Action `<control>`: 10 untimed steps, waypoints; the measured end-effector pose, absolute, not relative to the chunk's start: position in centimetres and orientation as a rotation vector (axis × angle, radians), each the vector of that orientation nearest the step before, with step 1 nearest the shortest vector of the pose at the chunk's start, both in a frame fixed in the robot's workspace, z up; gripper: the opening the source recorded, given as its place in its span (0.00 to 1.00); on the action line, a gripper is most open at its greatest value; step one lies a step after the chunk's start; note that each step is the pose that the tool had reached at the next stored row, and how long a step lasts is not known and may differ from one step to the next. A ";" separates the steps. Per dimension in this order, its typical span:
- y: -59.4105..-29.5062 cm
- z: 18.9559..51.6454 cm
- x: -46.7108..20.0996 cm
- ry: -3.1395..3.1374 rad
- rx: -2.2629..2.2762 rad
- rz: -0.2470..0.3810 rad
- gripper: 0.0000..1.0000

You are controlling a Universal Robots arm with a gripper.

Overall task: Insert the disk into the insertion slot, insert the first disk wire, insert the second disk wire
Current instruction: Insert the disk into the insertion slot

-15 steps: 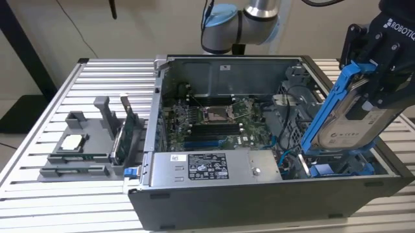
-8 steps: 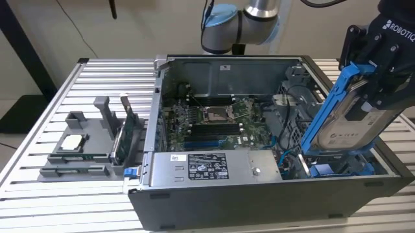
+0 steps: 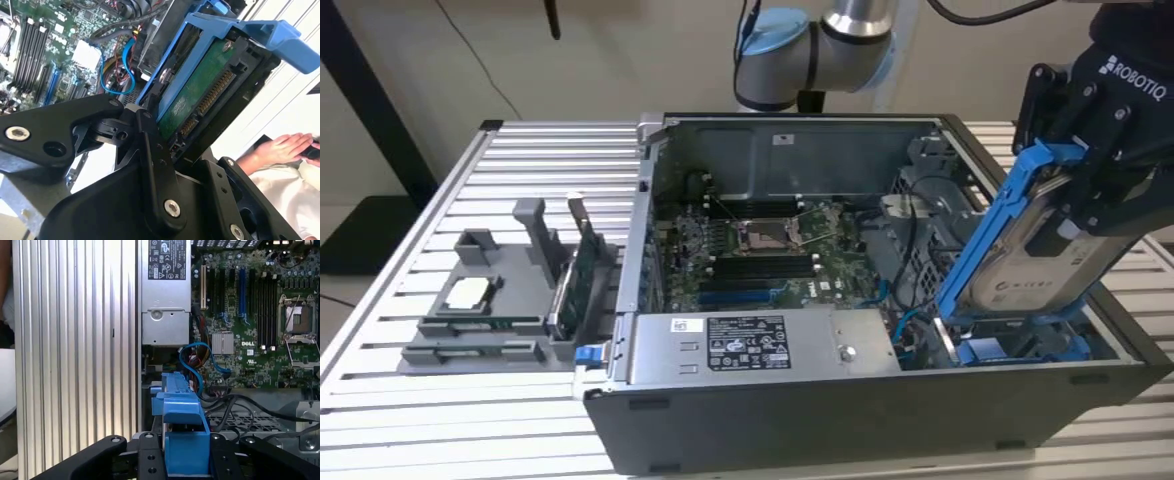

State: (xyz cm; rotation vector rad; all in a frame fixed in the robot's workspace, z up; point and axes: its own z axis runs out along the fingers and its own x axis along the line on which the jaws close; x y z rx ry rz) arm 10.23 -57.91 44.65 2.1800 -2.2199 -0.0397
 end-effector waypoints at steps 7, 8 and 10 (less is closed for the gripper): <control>-57.8 44.1 10.8 -2.220 2.180 -0.040 0.33; -57.8 44.1 10.9 -2.220 2.180 -0.040 0.33; -57.8 44.0 11.0 -2.220 2.180 -0.040 0.33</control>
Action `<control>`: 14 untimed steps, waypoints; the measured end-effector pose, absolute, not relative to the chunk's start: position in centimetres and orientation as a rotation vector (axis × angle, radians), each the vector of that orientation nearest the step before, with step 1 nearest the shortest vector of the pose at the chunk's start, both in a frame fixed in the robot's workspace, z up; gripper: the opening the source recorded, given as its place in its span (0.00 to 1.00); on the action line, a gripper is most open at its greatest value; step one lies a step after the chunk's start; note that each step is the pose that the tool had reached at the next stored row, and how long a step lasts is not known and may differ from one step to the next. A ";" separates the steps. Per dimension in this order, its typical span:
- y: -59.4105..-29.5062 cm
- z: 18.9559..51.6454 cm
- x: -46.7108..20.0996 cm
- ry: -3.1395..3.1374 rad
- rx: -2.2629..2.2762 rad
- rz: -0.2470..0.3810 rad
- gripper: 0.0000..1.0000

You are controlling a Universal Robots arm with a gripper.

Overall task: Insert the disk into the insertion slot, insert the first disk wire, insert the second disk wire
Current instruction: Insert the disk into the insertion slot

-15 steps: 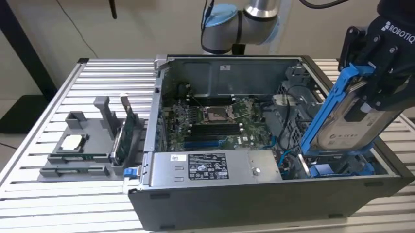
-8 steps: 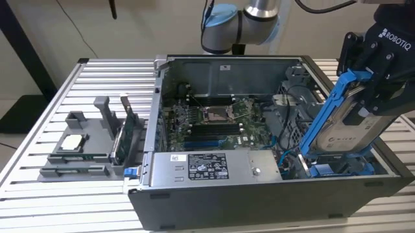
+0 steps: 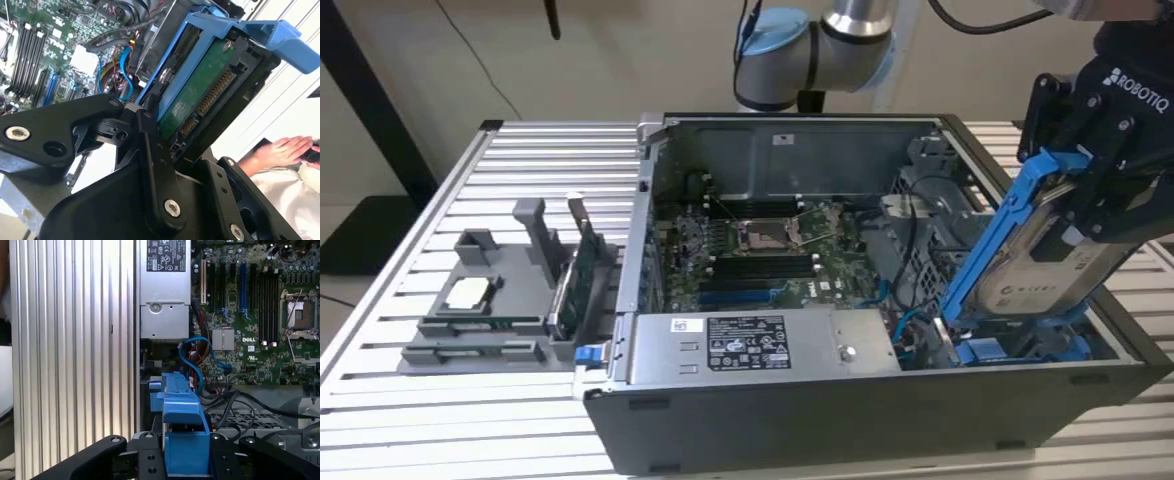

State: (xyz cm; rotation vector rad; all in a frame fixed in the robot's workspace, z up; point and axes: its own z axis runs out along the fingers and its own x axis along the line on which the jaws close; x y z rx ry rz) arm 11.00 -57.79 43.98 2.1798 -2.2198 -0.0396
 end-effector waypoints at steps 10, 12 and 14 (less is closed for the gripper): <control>-57.8 43.9 11.1 -2.220 2.180 -0.040 0.33; -57.8 43.9 11.1 -2.220 2.180 -0.040 0.33; -57.8 43.9 11.1 -2.220 2.180 -0.040 0.33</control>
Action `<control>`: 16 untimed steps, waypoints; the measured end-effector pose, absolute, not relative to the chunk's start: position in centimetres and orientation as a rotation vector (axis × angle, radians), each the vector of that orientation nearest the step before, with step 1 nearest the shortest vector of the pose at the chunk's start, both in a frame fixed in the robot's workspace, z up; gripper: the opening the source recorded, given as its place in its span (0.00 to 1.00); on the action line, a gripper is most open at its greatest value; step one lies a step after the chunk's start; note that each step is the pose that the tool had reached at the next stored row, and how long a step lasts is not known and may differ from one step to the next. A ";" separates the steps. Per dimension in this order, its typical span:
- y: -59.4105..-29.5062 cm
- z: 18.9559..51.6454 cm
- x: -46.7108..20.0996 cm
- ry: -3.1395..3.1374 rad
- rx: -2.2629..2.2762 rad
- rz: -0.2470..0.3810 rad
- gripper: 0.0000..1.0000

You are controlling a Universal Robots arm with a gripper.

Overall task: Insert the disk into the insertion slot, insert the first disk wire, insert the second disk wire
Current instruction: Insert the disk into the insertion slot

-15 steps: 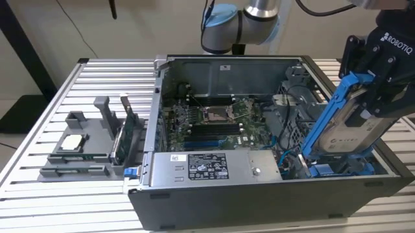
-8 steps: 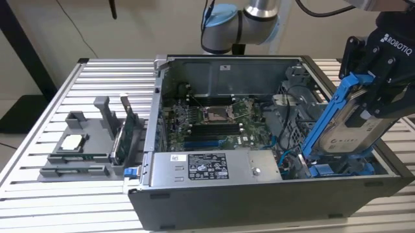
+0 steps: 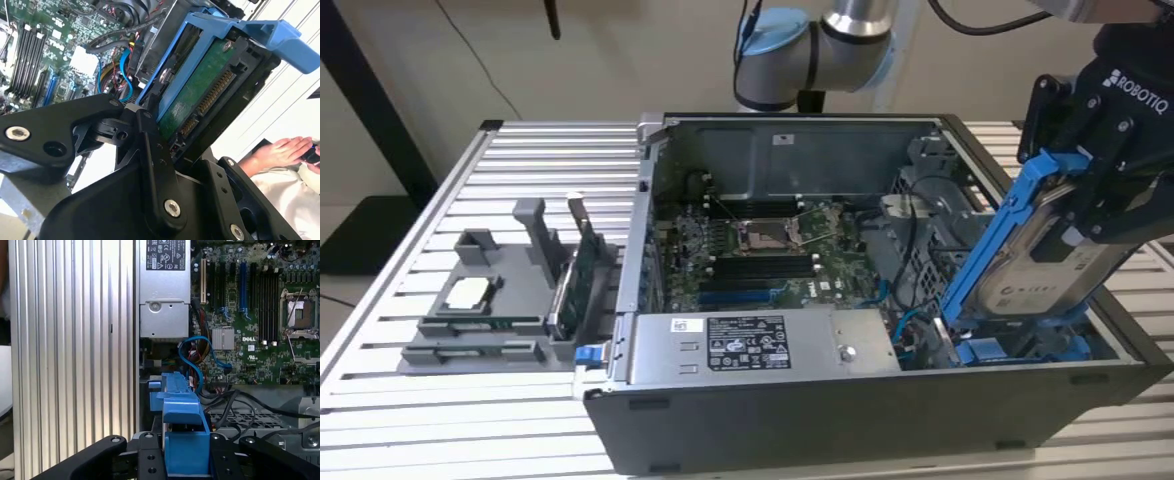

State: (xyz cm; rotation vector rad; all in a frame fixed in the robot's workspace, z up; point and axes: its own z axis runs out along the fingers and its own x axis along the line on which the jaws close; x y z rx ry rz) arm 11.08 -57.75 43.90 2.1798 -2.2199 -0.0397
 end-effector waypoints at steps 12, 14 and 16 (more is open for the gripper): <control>-57.2 42.9 11.2 -2.220 2.180 -0.040 0.33; -57.1 42.7 11.3 -2.220 2.180 -0.040 0.33; -57.1 42.5 11.4 -2.220 2.180 -0.040 0.33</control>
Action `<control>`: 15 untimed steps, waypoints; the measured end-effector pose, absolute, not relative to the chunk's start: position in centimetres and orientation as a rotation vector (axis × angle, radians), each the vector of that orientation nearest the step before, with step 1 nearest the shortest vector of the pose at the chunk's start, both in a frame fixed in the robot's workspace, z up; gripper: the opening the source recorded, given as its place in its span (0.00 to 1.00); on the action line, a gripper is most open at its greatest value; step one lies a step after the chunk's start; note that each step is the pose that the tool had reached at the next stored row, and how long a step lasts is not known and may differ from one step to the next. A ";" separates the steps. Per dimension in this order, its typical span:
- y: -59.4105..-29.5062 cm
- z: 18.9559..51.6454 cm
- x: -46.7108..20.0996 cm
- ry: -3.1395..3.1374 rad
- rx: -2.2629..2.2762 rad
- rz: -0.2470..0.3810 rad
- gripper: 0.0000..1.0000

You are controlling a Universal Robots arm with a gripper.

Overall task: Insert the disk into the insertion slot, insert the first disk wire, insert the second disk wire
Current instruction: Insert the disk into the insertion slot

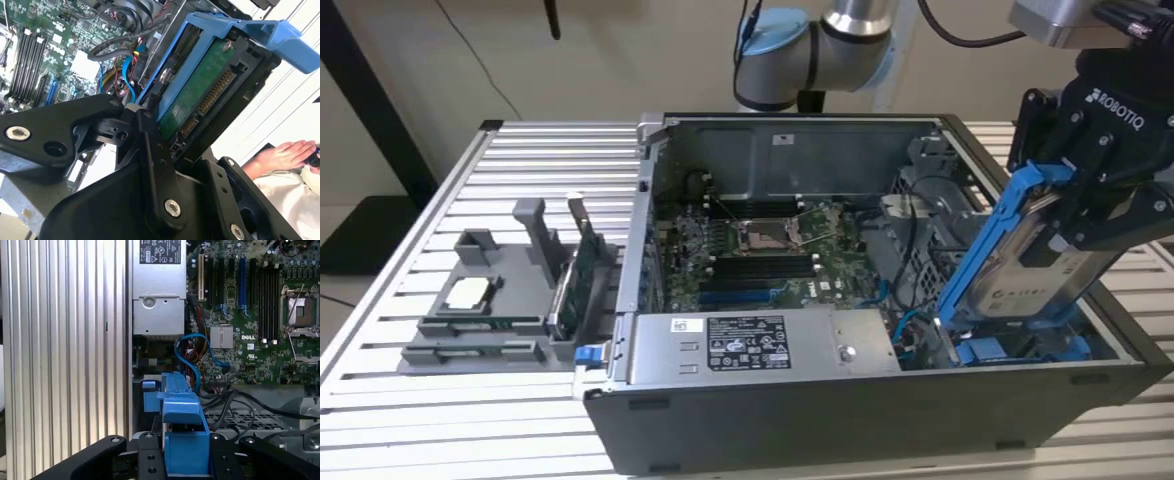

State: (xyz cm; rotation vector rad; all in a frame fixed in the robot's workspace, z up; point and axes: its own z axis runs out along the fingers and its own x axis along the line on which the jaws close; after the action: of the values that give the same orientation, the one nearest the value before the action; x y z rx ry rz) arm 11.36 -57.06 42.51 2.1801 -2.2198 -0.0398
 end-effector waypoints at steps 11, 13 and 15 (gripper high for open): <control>-57.0 42.3 11.5 -2.220 2.180 -0.040 0.33; -57.0 42.3 11.6 -2.220 2.180 -0.039 0.33; -57.0 42.2 11.6 -2.220 2.180 -0.040 0.33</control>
State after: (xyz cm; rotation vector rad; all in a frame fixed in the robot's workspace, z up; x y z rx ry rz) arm 11.63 -57.00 42.16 2.1799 -2.2199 -0.0398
